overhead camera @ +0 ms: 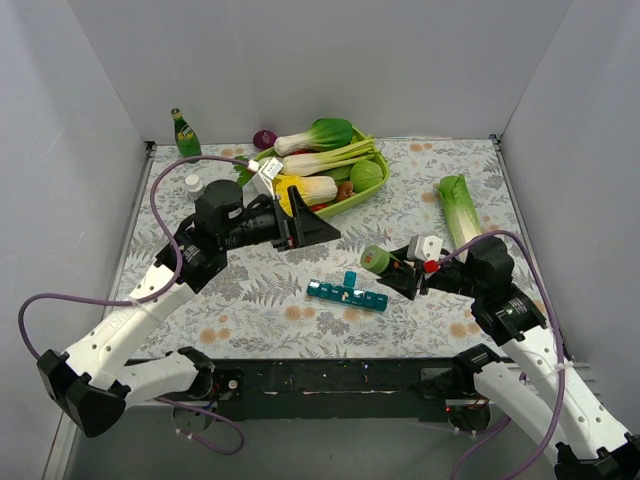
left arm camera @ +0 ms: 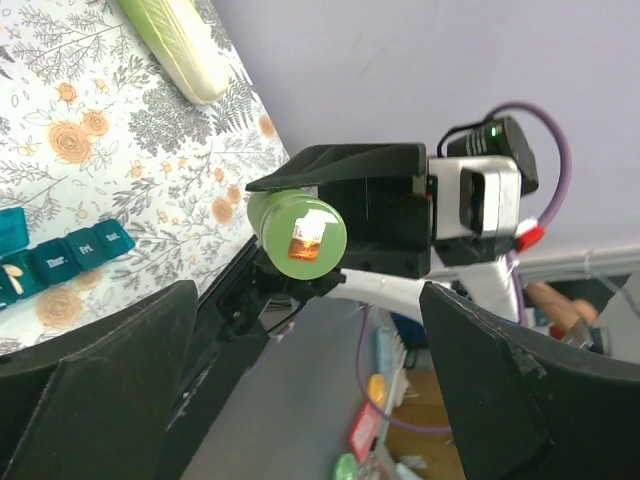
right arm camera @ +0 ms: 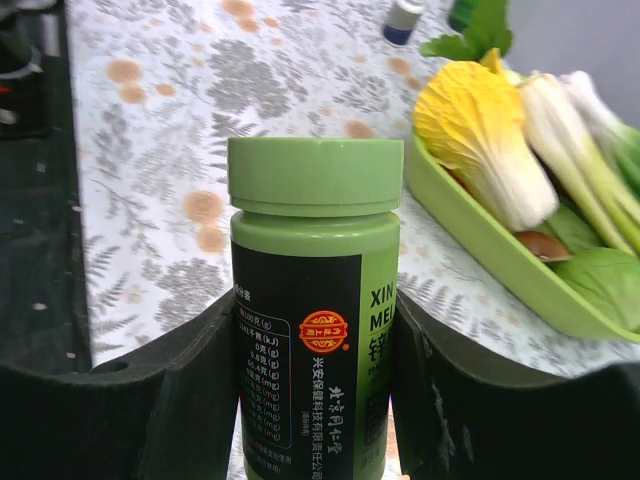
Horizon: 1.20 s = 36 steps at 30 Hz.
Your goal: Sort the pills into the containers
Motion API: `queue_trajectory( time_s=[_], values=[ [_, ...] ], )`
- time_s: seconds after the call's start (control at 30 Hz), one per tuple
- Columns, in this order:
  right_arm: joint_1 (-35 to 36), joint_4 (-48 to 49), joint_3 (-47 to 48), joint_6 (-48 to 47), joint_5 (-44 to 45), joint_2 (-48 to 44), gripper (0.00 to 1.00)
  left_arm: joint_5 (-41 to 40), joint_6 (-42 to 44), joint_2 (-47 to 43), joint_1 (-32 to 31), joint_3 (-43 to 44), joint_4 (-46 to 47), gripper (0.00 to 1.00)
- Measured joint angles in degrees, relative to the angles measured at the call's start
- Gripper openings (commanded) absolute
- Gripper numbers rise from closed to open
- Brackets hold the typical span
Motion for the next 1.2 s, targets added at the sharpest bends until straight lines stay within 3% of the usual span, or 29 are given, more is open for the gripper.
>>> queue_trajectory(
  time_s=[0.07, 0.53, 0.9, 1.2],
  values=[
    [0.0, -0.6, 0.0, -3.2, 3.2, -0.6, 0.01, -1.0, -3.2, 1.1, 0.0, 0.0, 1.2, 0.98],
    [0.0, -1.5, 0.1, -17.0, 19.5, -3.1, 0.01, -14.1, -16.6, 14.1, -8.5, 5.9, 3.1, 0.96],
    [0.0, -1.5, 0.1, -19.3, 21.4, -3.3, 0.01, -22.1, -18.5, 21.3, -13.8, 13.0, 1.4, 0.82],
    [0.0, -2.3, 0.1, -19.1, 21.3, -3.3, 0.01, -24.1, -16.7, 26.4, -16.0, 15.7, -1.7, 0.63]
  ],
)
